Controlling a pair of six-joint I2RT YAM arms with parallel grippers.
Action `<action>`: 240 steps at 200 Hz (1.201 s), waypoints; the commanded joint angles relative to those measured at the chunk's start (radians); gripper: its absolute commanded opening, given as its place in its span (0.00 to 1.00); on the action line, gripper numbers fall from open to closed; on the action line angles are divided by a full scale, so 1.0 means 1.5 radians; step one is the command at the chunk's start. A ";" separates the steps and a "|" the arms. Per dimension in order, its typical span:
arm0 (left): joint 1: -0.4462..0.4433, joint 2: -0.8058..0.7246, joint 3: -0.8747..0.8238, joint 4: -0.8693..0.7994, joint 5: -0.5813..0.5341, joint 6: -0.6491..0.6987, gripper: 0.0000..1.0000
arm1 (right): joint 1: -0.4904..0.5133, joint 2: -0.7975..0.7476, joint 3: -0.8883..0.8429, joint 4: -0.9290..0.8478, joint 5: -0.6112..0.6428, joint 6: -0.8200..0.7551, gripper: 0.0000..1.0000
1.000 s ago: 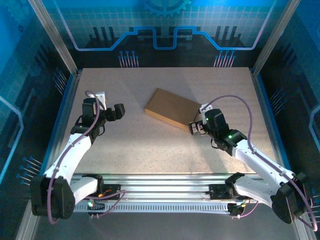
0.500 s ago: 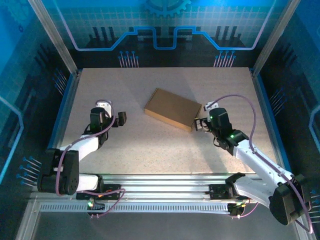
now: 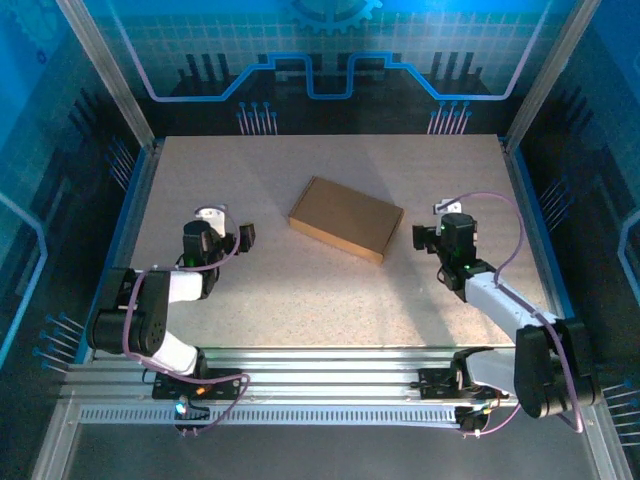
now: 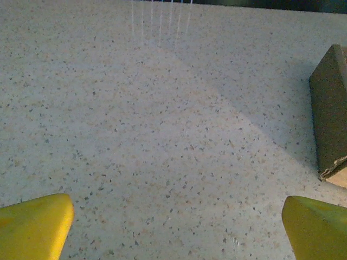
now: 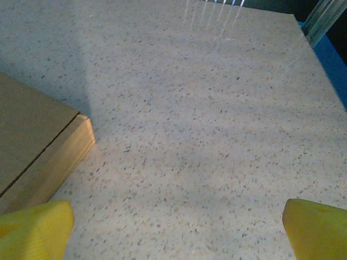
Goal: Fold the paper box
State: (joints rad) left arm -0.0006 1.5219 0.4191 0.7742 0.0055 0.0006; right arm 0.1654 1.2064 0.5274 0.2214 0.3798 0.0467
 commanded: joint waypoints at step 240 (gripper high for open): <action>0.011 0.016 -0.020 0.083 0.001 0.001 0.99 | -0.099 0.217 -0.154 0.567 -0.283 -0.026 1.00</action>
State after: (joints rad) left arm 0.0048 1.5375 0.4004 0.8661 0.0071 0.0002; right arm 0.0368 1.5375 0.3347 0.9413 -0.0010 0.0143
